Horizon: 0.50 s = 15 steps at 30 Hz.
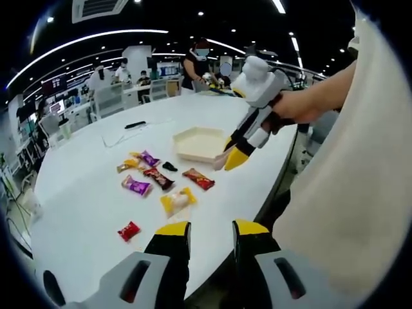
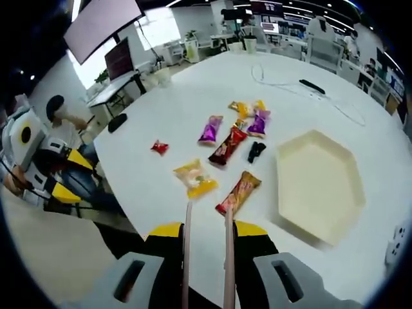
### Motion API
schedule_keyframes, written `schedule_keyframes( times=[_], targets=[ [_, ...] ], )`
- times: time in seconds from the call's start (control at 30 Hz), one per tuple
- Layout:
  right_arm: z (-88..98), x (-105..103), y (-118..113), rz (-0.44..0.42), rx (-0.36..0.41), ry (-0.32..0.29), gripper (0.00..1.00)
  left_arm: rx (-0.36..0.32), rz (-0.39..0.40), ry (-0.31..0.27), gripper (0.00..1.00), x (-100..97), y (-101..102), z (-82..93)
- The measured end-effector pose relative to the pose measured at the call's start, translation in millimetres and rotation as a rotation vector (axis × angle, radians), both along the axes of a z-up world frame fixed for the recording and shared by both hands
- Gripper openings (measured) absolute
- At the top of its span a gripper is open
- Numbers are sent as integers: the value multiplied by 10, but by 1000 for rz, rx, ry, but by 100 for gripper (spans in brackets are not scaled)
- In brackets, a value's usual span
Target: Place the target food into the container with the food tongs after gripping and lifting it, then release it inside without dropping or visibly crushing the food.
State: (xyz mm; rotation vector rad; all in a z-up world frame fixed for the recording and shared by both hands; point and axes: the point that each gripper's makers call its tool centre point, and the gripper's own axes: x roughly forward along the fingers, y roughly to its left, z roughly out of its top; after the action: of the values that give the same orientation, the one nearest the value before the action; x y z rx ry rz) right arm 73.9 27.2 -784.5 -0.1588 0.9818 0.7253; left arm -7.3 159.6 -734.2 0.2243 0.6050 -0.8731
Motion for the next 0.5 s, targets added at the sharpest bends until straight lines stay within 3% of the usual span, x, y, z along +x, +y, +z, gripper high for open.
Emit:
schedule_keyframes(
  times=[0.5],
  targets=[
    [-95, 89, 77, 5, -15, 1, 28, -5, 15, 16, 24, -63, 45, -41]
  ],
)
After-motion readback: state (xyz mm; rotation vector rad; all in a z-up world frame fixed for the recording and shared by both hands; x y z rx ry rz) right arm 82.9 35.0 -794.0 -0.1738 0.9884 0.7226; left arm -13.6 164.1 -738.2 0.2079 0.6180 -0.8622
